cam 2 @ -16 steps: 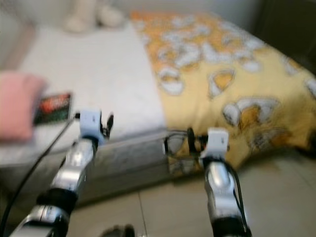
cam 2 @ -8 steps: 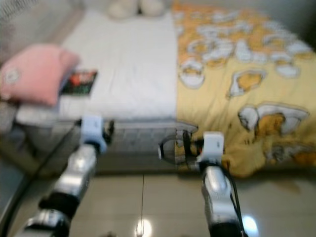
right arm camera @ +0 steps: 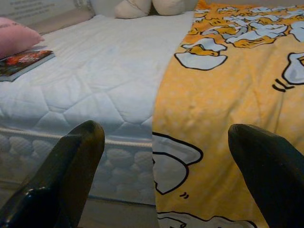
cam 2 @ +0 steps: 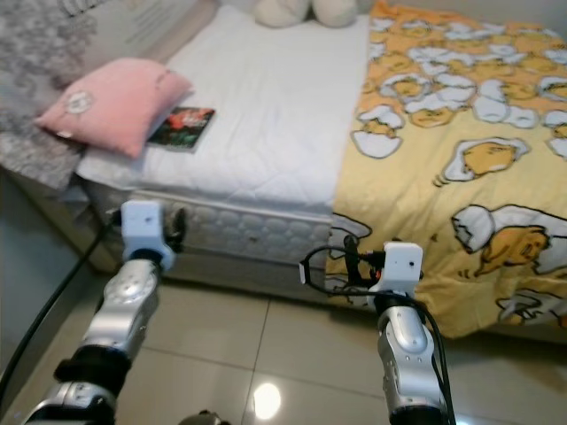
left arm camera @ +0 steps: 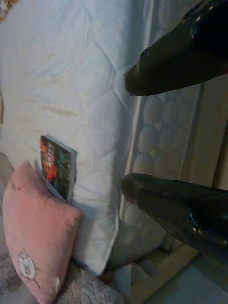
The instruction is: Clean up the room
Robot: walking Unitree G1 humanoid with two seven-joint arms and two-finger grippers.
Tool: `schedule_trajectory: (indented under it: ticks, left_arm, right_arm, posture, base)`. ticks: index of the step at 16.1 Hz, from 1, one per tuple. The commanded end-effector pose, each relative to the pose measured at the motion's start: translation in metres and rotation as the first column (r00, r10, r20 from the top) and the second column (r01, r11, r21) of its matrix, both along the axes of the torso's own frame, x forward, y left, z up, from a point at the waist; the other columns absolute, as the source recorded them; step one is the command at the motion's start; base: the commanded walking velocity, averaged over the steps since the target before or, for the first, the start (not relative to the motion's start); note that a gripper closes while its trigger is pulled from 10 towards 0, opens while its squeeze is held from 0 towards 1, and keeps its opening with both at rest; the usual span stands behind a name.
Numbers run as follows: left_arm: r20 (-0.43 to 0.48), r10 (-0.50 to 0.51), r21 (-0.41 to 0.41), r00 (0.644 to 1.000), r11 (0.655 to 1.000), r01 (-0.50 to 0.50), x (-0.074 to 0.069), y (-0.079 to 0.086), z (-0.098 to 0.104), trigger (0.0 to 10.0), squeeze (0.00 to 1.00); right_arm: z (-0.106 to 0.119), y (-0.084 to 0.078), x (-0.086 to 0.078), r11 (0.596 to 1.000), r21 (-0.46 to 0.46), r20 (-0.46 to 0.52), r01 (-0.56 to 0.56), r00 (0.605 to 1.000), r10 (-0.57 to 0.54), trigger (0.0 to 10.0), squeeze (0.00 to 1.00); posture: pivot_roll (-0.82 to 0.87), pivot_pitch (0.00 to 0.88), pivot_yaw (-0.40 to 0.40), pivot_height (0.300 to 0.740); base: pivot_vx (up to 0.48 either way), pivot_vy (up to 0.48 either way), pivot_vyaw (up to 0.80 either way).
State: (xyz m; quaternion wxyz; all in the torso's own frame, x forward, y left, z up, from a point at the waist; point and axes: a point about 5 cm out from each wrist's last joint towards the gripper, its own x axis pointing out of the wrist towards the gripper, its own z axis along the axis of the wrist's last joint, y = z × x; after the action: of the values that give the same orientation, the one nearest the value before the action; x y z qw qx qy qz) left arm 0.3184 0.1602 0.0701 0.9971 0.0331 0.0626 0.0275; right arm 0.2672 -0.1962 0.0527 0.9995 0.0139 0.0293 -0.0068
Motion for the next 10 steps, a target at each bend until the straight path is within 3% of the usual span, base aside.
schedule_trajectory:
  ticks: [1, 5, 7, 8, 10]
  left_arm:
    - [0.026, -0.013, -0.006, 1.000, 1.000, 0.013, 0.003, -0.005, 0.007, 10.0, 0.00]
    - [0.016, -0.021, -0.023, 1.000, 1.000, 0.021, 0.003, -0.014, 0.006, 10.0, 0.00]
    - [-0.030, -0.083, 0.002, 0.996, 0.997, 0.084, 0.001, -0.023, -0.002, 10.0, 0.00]
    - [-0.014, -0.101, -0.032, 0.995, 0.994, 0.100, -0.002, -0.021, -0.001, 10.0, 0.00]
    - [0.032, -0.181, 0.000, 0.983, 0.983, 0.181, -0.013, -0.013, 0.002, 10.0, 0.00]
  right_arm:
    - [-0.001, -0.001, 0.000, 1.000, -0.009, -0.015, 0.002, 1.000, -0.002, 10.0, 0.00]
    - [0.000, 0.002, 0.001, 0.999, -0.021, -0.018, -0.028, 0.999, 0.028, 10.0, 0.00]
    - [-0.001, -0.002, 0.000, 0.999, -0.023, -0.023, -0.028, 0.999, 0.028, 10.0, 0.00]
    - [-0.001, -0.005, -0.003, 1.000, -0.017, -0.022, -0.018, 1.000, 0.018, 10.0, 0.00]
    - [-0.004, -0.013, -0.016, 1.000, -0.008, -0.024, 0.000, 1.000, -0.001, 10.0, 0.00]
  posture:
    - [0.01, 0.000, 0.048, 0.740]
    - [0.02, 0.000, 0.042, 0.740]
    - [0.02, 0.000, 0.035, 0.740]
    - [0.02, 0.000, 0.035, 0.740]
    - [0.02, 0.000, 0.035, 0.740]
  base:
    - [0.480, 0.000, 0.00]
    - [0.480, 0.000, 0.56]
    - [0.000, 0.000, 0.52]
    - [0.000, 0.000, 0.51]
    - [0.000, 0.000, 0.52]
